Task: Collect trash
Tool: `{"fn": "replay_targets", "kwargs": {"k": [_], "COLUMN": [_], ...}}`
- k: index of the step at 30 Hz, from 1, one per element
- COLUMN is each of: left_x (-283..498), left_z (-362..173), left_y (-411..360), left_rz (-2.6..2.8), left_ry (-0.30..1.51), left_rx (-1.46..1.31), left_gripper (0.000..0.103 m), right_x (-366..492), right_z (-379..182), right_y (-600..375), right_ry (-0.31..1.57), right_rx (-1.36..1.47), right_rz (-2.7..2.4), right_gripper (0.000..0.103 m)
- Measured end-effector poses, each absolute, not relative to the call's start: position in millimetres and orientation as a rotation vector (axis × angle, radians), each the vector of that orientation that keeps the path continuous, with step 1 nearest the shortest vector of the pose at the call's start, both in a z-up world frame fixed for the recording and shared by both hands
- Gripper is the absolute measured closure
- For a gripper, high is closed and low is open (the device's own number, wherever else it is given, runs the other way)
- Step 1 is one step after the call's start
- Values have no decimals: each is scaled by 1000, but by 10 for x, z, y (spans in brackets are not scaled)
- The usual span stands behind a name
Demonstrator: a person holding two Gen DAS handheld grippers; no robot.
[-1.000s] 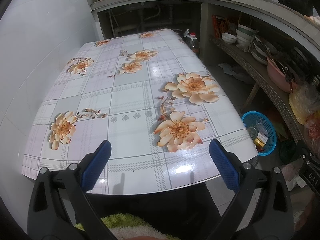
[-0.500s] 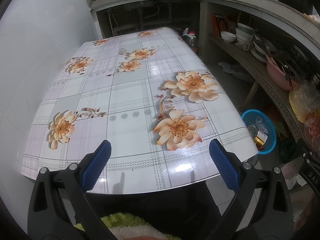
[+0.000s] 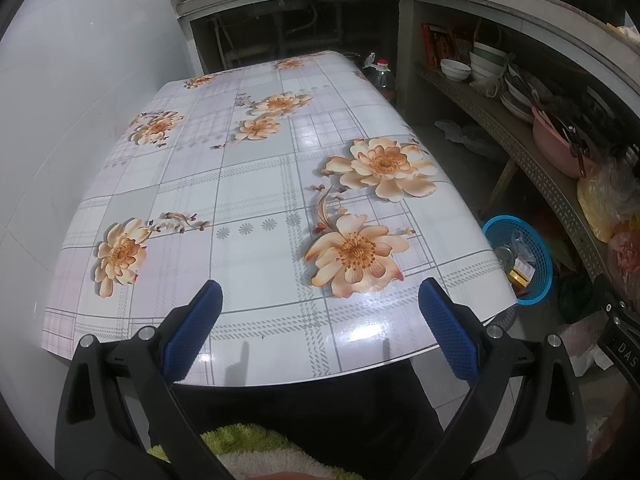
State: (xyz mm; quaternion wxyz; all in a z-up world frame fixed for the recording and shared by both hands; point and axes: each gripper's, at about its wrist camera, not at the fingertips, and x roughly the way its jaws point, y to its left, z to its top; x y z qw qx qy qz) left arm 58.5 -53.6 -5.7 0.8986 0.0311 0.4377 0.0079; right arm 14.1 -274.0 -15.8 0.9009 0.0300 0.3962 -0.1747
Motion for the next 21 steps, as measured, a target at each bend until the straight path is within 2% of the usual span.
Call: {"fn": "replay_targets", "kwargs": {"k": [21], "left_x": [622], "left_z": [-96], "left_y": [-531], "left_rz": [-1], "left_ry": [934], "left_rx": [62], "left_gripper": [9], "right_x": [149], "right_z": [-162], "right_y": [-2752], "right_ry": [821], "right_rx": [60], "right_rz": [-359], "right_gripper": [6]}}
